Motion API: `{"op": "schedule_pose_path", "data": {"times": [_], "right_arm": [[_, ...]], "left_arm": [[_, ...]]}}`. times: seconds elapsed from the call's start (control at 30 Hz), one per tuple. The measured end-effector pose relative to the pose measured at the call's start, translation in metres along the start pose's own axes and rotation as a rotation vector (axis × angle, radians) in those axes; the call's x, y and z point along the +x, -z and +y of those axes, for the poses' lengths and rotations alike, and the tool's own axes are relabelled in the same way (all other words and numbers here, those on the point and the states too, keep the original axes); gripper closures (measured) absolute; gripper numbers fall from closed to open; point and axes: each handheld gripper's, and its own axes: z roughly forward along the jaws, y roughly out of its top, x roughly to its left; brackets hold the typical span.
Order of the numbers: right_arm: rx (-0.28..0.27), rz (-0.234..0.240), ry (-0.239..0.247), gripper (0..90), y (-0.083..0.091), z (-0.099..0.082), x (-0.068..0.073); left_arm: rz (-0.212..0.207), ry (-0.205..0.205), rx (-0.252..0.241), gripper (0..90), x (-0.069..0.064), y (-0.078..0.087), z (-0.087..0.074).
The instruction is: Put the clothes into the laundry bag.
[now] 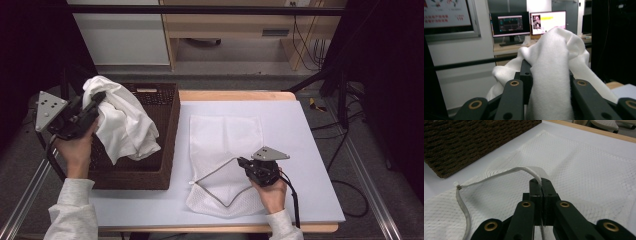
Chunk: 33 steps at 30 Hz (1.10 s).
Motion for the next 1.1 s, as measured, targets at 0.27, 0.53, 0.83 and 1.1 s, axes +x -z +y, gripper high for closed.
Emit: {"op": "schedule_pose_path", "data": {"times": [0.27, 0.53, 0.83, 1.1], "right_arm": [[-0.013, 0.003, -0.003, 89.3, 0.001, 0.001, -0.001], [-0.016, 0.0, -0.007, 89.2, 0.0, 0.003, 0.0], [-0.026, 0.003, -0.008, 89.2, -0.001, 0.005, 0.0], [-0.029, 0.007, -0.017, 89.1, -0.003, 0.007, 0.002]], "left_arm": [[-0.015, -0.006, -0.08, 71.8, -0.01, 0.019, 0.038], [-0.098, -0.024, -0.132, 71.7, -0.032, 0.039, 0.072], [-0.226, -0.029, -0.181, 71.7, -0.072, 0.057, 0.093], [-0.356, -0.041, -0.183, 71.6, -0.115, 0.054, 0.093]]}}
